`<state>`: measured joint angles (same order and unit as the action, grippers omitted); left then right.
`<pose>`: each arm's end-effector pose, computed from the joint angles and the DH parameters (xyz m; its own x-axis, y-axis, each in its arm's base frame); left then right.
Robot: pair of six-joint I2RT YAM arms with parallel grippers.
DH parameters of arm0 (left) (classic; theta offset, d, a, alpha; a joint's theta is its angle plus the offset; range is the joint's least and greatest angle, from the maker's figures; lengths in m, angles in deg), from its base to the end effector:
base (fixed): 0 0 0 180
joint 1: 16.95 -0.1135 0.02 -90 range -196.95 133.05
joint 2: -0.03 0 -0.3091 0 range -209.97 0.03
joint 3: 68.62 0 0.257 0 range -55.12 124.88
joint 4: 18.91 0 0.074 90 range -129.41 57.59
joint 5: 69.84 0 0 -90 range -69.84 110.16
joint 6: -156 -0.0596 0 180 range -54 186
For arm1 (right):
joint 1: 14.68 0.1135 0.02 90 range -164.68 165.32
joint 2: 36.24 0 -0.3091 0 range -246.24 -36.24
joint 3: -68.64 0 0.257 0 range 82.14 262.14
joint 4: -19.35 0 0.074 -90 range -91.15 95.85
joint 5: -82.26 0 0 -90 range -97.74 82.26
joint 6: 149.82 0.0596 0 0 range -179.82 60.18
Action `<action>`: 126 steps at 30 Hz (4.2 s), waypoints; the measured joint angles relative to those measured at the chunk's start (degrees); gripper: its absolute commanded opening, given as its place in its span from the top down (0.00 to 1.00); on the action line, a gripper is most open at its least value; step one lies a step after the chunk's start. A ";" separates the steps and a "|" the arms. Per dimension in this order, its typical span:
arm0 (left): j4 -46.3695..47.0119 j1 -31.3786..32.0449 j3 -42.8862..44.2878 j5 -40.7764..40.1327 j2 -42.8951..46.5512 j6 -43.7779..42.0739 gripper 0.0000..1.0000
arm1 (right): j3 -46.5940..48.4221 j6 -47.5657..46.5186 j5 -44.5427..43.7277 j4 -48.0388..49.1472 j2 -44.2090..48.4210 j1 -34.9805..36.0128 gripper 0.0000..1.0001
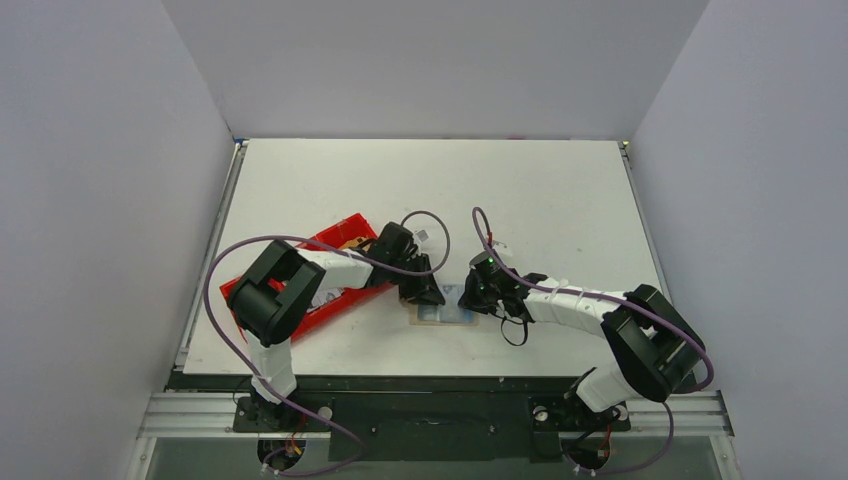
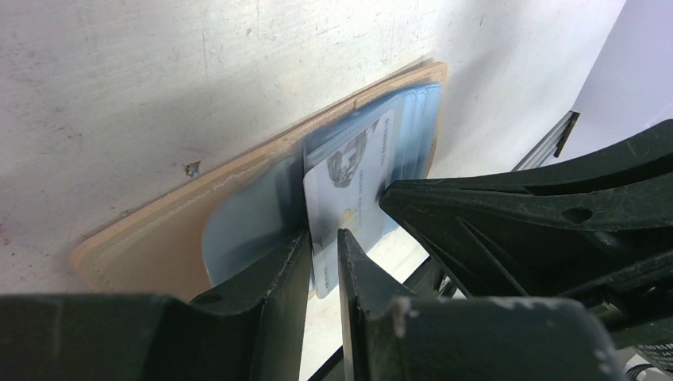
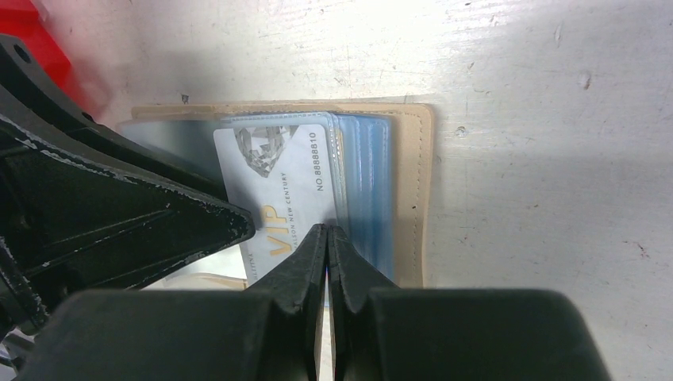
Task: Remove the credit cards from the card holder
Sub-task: Remove the credit card from the card holder.
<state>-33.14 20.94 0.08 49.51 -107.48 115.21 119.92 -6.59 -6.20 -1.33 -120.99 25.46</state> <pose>0.2890 -0.2620 0.1466 -0.9933 -0.0632 -0.0963 0.0242 0.7027 -0.7111 0.2163 0.1845 0.1713 -0.8968 0.2912 -0.3331 0.1034 0.8699 0.4822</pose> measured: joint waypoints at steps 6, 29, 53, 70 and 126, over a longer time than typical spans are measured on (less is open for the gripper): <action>1.92 -0.28 -1.60 0.96 0.59 1.05 0.83 | -0.04 0.15 -0.09 0.04 0.00 -0.02 1.00; 4.44 -0.63 -3.34 1.60 1.66 2.08 0.82 | -0.20 0.17 -0.74 0.04 0.00 -0.35 1.00; 5.73 -1.33 -4.83 2.40 2.82 3.15 1.00 | -0.22 0.17 -0.74 0.07 -0.02 -0.35 1.00; 3.43 -2.45 -4.81 1.97 2.86 0.55 1.00 | -0.24 0.39 -0.87 0.02 -0.02 -0.37 1.00; -10.64 -5.27 -5.25 -1.99 17.07 -6.29 1.00 | 1.60 -2.73 -0.63 -7.43 6.80 -1.29 0.54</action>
<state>-43.79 15.67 -5.16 47.52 -90.41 108.91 121.51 -9.32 -6.83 -8.76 -114.19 24.17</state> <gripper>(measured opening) 0.003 0.385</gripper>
